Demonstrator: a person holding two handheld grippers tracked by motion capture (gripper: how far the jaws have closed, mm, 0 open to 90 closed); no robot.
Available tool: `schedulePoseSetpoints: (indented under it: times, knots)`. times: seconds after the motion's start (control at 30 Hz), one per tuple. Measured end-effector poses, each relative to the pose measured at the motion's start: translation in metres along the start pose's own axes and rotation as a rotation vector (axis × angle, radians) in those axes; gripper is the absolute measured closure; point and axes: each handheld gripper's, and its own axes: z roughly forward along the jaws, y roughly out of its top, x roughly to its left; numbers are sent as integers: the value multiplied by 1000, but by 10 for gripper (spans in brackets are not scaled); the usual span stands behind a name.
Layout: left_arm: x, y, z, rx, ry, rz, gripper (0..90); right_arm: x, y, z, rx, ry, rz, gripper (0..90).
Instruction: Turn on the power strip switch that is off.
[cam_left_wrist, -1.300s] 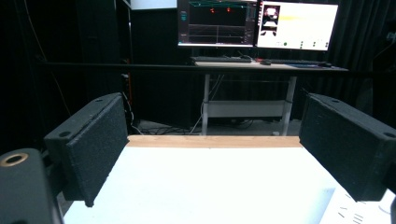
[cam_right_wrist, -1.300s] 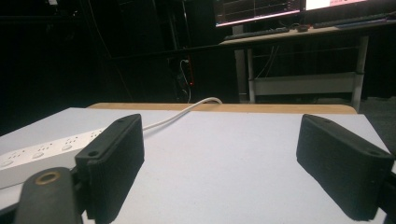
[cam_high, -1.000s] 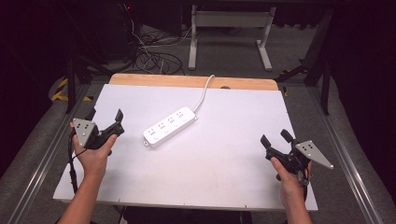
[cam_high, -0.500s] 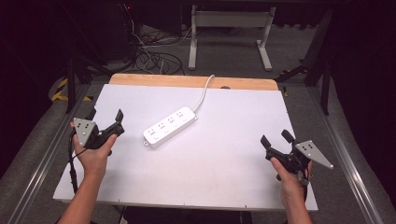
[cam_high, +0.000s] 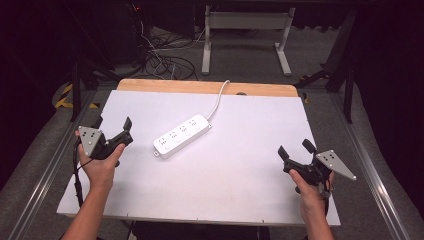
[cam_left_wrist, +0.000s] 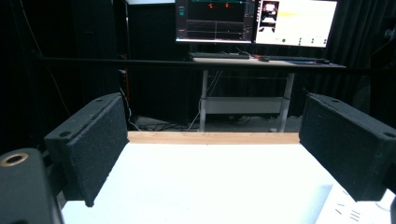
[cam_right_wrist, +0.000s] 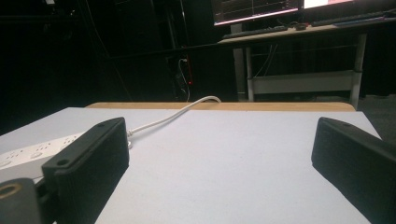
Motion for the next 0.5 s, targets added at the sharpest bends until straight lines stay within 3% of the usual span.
schedulePoseSetpoints:
  times: [0.5]
  knots:
    - [0,-1,1,1,0,4,90,0,0,1,8,8,-4,44]
